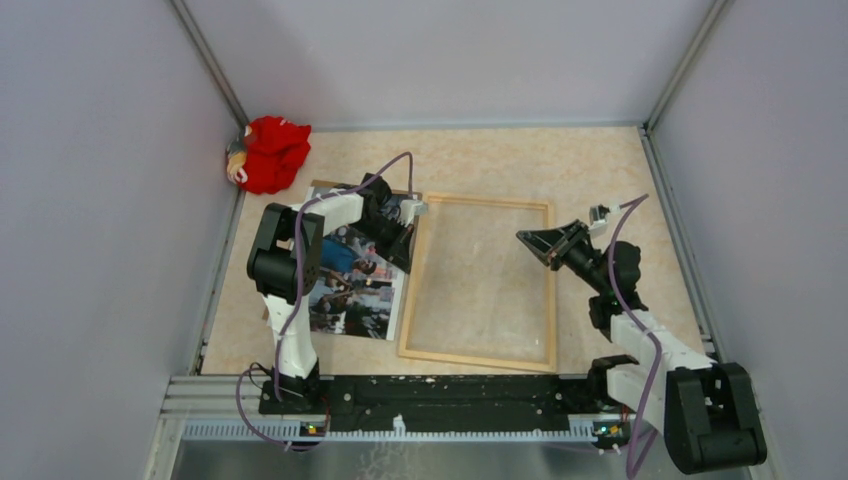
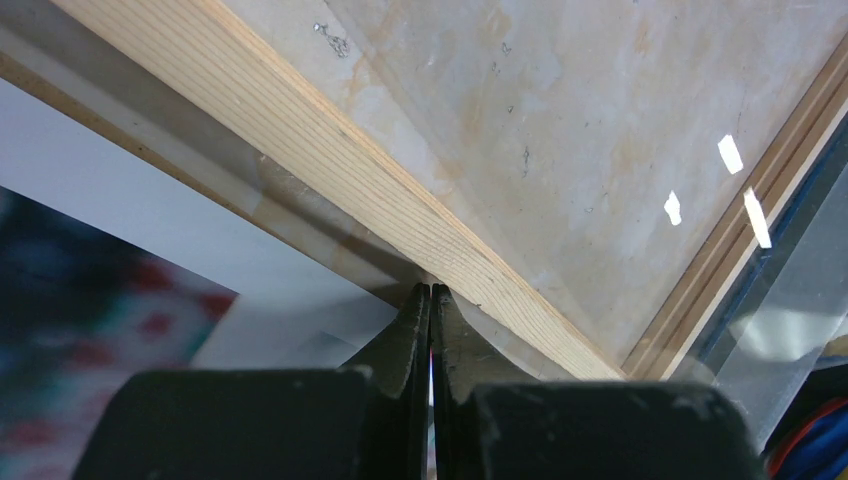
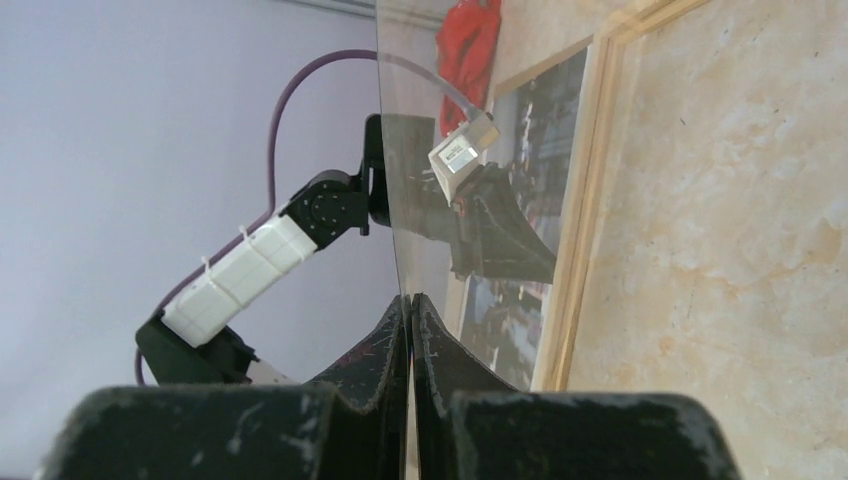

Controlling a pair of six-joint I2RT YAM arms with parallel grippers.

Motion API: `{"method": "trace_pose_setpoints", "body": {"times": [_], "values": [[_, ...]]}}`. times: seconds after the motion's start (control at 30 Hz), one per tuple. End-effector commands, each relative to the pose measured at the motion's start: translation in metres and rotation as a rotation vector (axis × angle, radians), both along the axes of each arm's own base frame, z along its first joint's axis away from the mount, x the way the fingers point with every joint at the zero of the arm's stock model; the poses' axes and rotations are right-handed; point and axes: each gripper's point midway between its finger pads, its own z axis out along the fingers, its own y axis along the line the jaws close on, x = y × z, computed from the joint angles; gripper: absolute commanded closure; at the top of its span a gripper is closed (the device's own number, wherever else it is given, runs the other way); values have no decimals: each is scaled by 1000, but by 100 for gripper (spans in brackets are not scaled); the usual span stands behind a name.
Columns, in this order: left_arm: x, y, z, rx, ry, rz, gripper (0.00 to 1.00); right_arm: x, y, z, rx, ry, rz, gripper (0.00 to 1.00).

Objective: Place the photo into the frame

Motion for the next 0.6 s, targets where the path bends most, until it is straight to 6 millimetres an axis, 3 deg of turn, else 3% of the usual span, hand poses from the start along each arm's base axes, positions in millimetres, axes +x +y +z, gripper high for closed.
{"method": "trace_pose_setpoints", "body": {"times": [0.0, 0.37, 0.57], "values": [[0, 1, -9, 3, -1, -12, 97, 4, 3, 28, 99, -55, -5, 100], [1, 2, -7, 8, -6, -12, 98, 0, 15, 20, 36, -49, 63, 100], [1, 1, -7, 1, -5, -10, 98, -3, 19, 27, 30, -80, 74, 100]]}}
